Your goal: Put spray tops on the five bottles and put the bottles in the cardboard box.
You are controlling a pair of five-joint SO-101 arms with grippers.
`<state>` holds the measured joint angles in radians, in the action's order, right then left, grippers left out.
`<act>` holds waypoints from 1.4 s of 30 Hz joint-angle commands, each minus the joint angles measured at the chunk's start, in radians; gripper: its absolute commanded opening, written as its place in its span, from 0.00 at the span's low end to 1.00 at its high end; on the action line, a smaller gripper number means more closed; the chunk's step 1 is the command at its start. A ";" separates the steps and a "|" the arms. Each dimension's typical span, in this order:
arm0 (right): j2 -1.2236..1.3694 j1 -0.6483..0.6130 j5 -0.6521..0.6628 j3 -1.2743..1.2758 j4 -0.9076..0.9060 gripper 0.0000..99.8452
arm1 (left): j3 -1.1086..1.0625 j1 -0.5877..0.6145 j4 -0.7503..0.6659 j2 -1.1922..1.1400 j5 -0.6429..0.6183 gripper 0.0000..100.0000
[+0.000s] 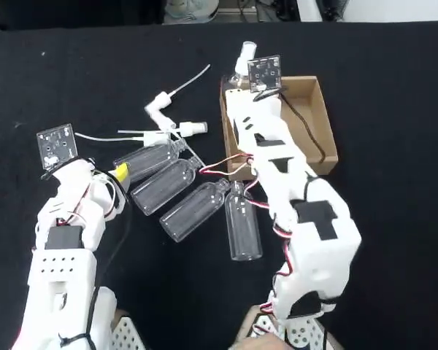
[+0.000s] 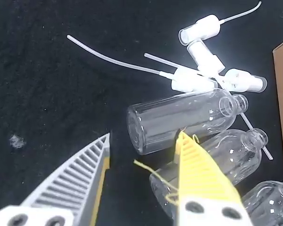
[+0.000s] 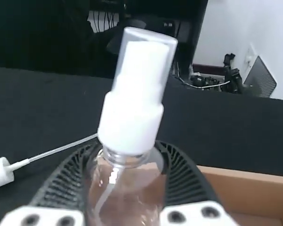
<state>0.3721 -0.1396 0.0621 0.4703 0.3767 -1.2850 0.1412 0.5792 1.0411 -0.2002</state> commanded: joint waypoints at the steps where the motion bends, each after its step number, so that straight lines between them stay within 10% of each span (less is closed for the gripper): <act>1: -0.007 -0.017 -0.003 -0.071 0.034 0.01 | 0.012 0.010 -0.023 0.015 -0.009 0.22; 42: 0.048 -0.032 0.006 0.028 0.226 0.02 | -0.042 0.010 -0.118 0.015 -0.005 0.22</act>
<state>0.4166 -0.1504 0.0652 0.5424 0.5731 -1.3418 0.1412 0.4795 1.0411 -0.2002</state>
